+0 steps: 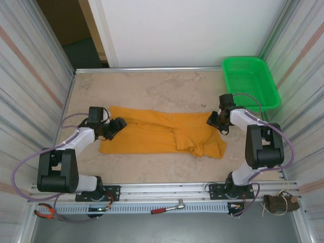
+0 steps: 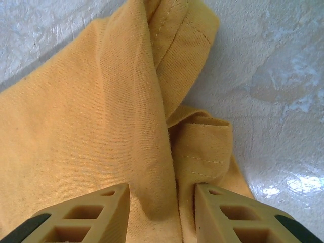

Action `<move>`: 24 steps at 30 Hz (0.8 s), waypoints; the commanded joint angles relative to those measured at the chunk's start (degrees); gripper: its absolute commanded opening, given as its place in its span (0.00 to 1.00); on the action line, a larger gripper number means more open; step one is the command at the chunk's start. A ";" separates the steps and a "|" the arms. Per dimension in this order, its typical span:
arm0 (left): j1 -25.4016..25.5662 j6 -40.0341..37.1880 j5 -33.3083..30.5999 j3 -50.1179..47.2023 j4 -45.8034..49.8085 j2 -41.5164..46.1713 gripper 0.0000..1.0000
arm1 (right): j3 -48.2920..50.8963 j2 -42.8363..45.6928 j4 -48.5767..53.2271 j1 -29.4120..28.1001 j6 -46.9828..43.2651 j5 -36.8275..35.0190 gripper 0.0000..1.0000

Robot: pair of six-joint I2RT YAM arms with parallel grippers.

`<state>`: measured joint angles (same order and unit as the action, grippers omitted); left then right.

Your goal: Fold the inside-out t-shirt

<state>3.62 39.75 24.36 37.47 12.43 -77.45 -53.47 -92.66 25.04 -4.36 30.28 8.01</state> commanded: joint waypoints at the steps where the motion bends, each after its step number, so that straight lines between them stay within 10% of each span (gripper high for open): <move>1: 0.86 1.91 0.21 -1.72 -2.70 1.17 0.65 | -2.17 0.42 0.11 0.31 -1.91 0.19 0.36; 24: 1.24 1.92 -1.90 -5.39 -5.33 -2.24 0.65 | -7.06 -6.68 -0.38 0.47 -2.16 -0.56 0.31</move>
<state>4.60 41.45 23.70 32.84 7.33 -79.00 -59.16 -98.61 24.84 -4.36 29.10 6.31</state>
